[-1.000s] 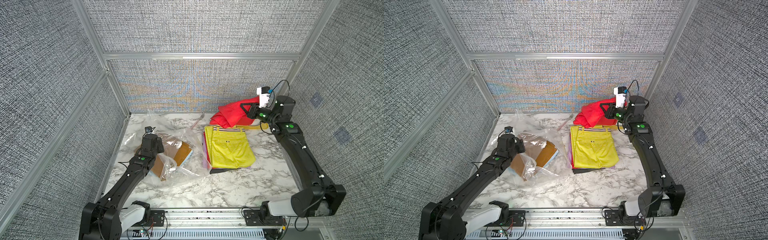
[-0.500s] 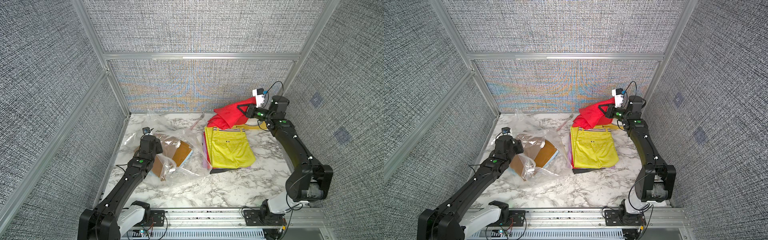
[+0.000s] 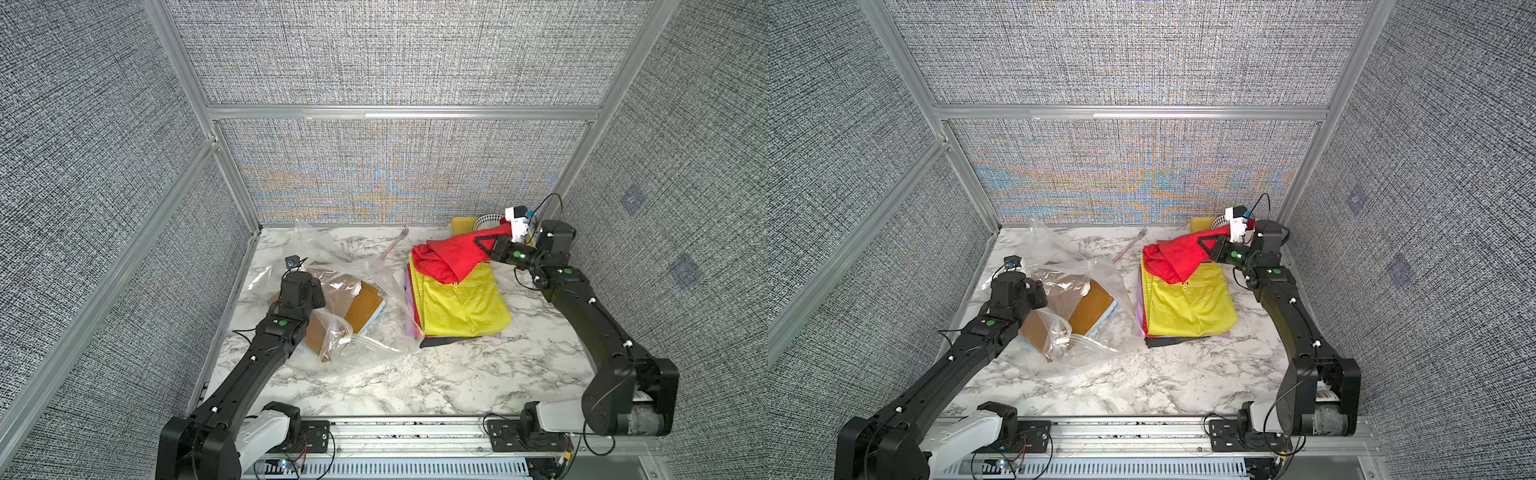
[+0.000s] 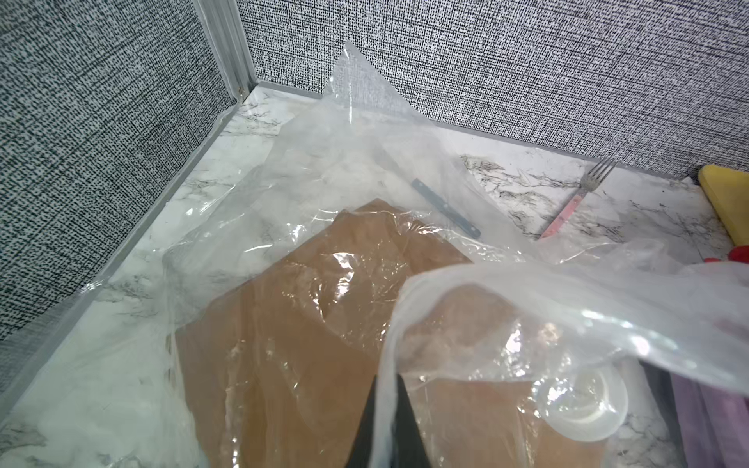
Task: Take the trousers out of the vacuum bag
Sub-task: Place the trousers at the center of the board.
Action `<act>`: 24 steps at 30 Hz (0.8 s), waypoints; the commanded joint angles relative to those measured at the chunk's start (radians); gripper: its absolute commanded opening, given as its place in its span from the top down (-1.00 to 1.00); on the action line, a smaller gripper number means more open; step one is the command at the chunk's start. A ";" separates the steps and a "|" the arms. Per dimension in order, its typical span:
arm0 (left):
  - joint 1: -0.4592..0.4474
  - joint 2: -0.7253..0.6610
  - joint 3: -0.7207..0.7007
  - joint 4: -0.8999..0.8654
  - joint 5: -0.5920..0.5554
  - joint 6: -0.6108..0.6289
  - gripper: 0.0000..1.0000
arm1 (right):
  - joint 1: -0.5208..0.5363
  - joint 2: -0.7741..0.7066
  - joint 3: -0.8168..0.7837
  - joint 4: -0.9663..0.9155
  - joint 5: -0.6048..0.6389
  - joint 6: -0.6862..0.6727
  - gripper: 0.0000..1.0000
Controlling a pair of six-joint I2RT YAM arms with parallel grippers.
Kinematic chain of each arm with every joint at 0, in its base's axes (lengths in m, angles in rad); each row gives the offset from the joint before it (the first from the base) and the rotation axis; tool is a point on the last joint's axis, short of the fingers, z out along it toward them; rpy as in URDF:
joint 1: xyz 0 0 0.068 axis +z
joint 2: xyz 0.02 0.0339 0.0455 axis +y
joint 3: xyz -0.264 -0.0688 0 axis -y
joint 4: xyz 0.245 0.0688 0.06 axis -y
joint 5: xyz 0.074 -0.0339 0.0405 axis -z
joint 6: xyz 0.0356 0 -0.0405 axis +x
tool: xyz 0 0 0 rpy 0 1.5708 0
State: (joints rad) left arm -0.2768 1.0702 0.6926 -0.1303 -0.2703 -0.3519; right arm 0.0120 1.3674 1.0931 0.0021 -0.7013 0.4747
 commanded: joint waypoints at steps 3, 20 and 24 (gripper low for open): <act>0.004 -0.001 -0.010 0.020 -0.005 -0.001 1.00 | 0.073 -0.089 -0.113 0.033 0.241 0.094 1.00; 0.004 0.042 0.008 0.038 0.037 0.005 1.00 | 0.166 -0.216 -0.347 -0.013 0.402 0.253 0.99; 0.004 0.051 0.018 0.040 0.049 0.003 1.00 | 0.187 -0.226 -0.349 -0.096 0.468 0.214 0.74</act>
State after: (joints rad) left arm -0.2733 1.1172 0.6994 -0.1173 -0.2337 -0.3511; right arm 0.1905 1.1484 0.7429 -0.0460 -0.2943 0.7139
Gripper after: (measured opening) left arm 0.049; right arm 0.136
